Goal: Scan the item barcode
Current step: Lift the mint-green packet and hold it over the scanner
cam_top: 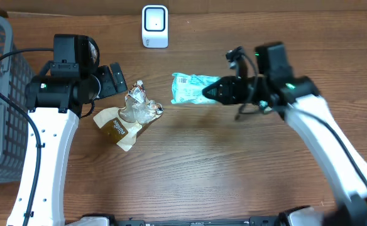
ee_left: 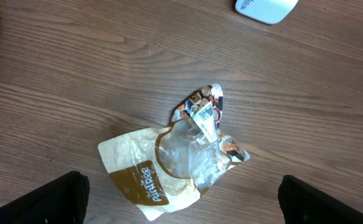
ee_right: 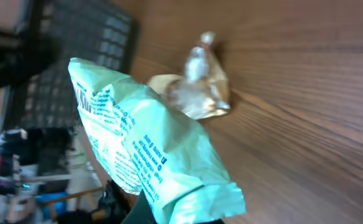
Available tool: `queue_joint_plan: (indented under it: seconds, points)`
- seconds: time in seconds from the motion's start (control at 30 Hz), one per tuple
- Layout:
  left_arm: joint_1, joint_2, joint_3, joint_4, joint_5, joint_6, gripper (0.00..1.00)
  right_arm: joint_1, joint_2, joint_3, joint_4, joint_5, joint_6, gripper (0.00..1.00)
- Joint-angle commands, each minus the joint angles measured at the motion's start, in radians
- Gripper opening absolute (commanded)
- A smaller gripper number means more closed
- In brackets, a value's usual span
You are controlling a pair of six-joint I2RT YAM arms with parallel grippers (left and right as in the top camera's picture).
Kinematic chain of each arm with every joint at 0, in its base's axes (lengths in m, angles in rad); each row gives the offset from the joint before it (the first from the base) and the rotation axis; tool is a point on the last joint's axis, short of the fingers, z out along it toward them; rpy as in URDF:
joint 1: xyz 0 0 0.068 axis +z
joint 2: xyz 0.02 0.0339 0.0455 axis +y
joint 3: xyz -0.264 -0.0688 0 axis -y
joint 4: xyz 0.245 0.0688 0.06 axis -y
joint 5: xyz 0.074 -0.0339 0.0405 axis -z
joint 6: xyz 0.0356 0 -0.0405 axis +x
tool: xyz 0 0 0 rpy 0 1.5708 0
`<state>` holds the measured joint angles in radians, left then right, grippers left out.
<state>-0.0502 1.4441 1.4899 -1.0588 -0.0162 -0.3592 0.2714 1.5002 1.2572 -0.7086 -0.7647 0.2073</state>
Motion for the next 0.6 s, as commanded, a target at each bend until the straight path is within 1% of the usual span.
queue_joint_plan:
  seconds: [0.0,0.1,0.27,0.47,0.57]
  points:
    - [0.005,-0.002,0.016,0.000,-0.010,0.023,1.00,0.010,-0.113,0.008,-0.048,0.075,-0.064,0.04]
    - [0.005,-0.002,0.016,0.000,-0.010,0.023,0.99,0.010,-0.193,0.008,-0.088,0.084,-0.076,0.04]
    - [0.005,-0.002,0.016,0.000,-0.010,0.023,1.00,0.010,-0.249,0.008,-0.113,0.100,-0.071,0.04]
    - [0.005,-0.002,0.016,0.000,-0.010,0.023,1.00,0.010,-0.213,0.039,-0.120,0.203,0.045,0.04]
    - [0.005,-0.002,0.016,0.000,-0.010,0.023,1.00,0.018,-0.122,0.181,-0.211,0.267,0.055,0.04]
